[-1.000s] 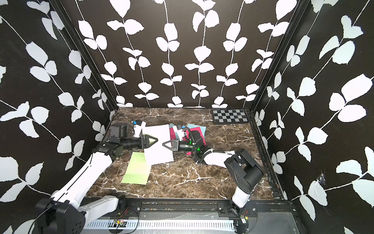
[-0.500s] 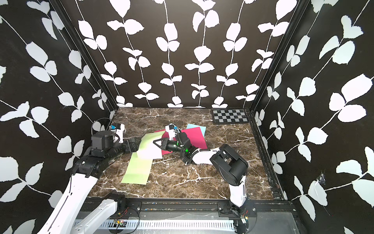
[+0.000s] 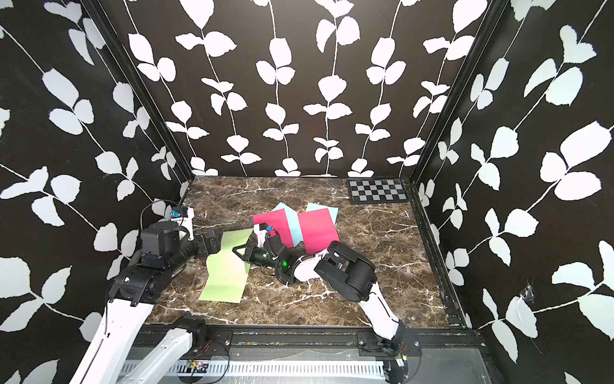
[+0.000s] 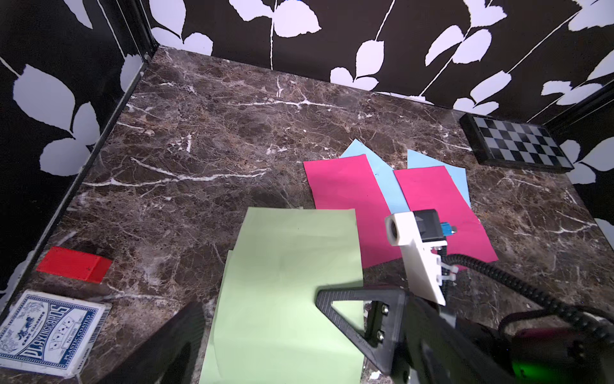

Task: Sort the scattered colored papers by color
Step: Place the colored paper.

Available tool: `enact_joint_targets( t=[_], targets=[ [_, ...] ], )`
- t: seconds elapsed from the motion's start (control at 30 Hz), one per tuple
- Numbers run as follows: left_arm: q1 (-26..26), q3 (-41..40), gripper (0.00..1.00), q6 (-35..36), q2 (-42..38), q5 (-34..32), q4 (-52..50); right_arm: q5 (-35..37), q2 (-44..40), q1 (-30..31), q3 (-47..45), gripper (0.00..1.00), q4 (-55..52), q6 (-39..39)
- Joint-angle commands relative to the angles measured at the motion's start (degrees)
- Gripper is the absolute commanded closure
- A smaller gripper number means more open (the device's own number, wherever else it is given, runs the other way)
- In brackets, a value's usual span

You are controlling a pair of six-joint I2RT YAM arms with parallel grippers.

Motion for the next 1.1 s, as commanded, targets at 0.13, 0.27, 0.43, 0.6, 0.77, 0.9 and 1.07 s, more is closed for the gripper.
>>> enact_joint_targets(
  t=[0.13, 0.27, 0.43, 0.6, 0.77, 0.9, 1.07],
  targets=[
    [0.34, -2.27, 0.03, 0.68, 0.73, 0.33, 1.49, 7.57, 2.28, 2.24, -0.16, 1.00, 8.71, 13.59],
    [0.38, -3.37, 0.03, 0.41, 1.19, 1.32, 2.45, 8.54, 3.97, 3.47, -1.05, 1.00, 9.47, 16.99],
    [0.41, -3.82, 0.02, 0.50, 1.11, 1.44, 2.39, 10.23, 5.22, 4.57, -3.07, 1.00, 10.91, 19.75],
    [0.46, -3.53, 0.02, 0.93, 1.27, 1.34, 2.12, 10.08, 5.29, 4.64, -4.89, 1.00, 10.35, 20.84],
    [0.47, -3.48, 0.01, 1.02, 1.54, 1.54, 2.30, 9.81, 6.32, 4.89, -5.81, 1.00, 10.43, 22.83],
    [0.43, -4.09, 0.01, 0.68, 1.77, 1.97, 2.90, 9.92, 7.54, 5.24, -5.85, 1.00, 11.12, 24.69],
    [0.45, -4.69, 0.01, 0.66, 2.57, 2.52, 3.65, 9.99, 8.24, 5.51, -6.03, 1.00, 11.56, 26.30]
  ],
)
